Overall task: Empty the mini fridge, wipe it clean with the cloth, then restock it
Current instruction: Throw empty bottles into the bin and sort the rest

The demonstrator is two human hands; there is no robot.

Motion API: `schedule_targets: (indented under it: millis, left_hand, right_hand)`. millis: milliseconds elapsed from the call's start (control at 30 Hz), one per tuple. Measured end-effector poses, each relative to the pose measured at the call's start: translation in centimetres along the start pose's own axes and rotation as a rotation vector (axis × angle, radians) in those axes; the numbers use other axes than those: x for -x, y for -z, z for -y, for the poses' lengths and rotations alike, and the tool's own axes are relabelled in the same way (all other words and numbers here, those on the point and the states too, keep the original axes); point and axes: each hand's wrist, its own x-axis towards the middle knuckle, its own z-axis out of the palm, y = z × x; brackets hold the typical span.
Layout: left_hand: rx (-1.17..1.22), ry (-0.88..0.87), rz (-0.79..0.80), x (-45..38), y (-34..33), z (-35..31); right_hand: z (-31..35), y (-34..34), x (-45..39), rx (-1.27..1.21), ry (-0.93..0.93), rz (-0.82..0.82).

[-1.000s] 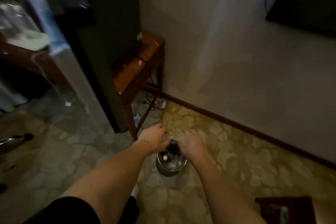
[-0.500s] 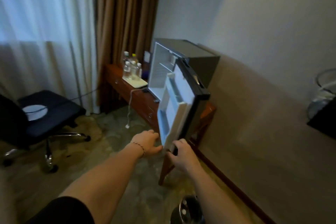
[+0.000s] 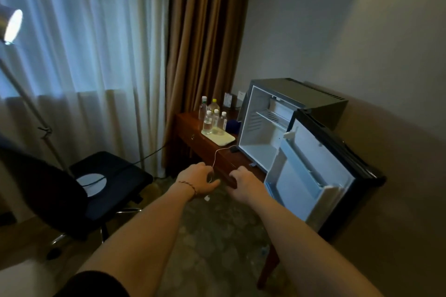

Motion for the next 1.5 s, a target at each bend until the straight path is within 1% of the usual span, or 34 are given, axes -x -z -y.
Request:
schedule_targets:
  millis: [133, 300, 533, 667, 833, 967, 1100, 1200, 1300, 1433, 1500]
  left_hand:
    - [0.004, -0.006, 0.015, -4.6, 0.1, 3.8]
    - [0.028, -0.026, 0.027, -12.9, -0.7, 7.5]
    - [0.001, -0.024, 0.080, -28.5, 0.2, 12.6]
    - [0.038, -0.004, 0.052, -37.4, 1.5, 14.5]
    - [0.033, 0.005, 0.082, -48.2, 1.4, 17.0]
    - [0.004, -0.055, 0.093, -57.8, 0.4, 18.7]
    - [0.005, -0.115, 0.129, -67.8, -0.6, 20.6]
    - [-0.003, -0.186, 0.170, -73.7, -1.1, 21.5]
    - [-0.027, -0.220, 0.187, -78.4, -1.6, 21.8]
    - [-0.046, -0.281, 0.281, -82.2, -4.0, 21.7]
    - [-0.029, -0.284, 0.302, -83.3, -5.0, 21.6]
  right_hand:
    - [0.2, -0.6, -6.0, 0.014, -0.029, 0.023]
    - [-1.8, -1.1, -15.4, 0.008, -0.073, 0.029]
    - [-5.4, -1.4, -32.1, -0.025, -0.101, -0.004]
    - [-7.5, -1.1, -41.0, -0.028, -0.142, -0.041]
    - [-10.1, -1.2, -50.6, -0.013, -0.175, -0.021]
    - [-12.8, -1.6, -58.6, 0.019, -0.228, -0.035]
    - [-15.7, -1.6, -66.5, -0.003, -0.347, -0.079]
    - [-17.1, -2.1, -71.1, -0.020, -0.403, -0.081]
    - [-18.0, -2.9, -74.7, -0.034, -0.436, -0.076]
    - [-19.2, -4.3, -77.9, -0.026, -0.457, 0.013]
    - [-20.0, -5.0, -79.1, -0.033, -0.465, 0.037]
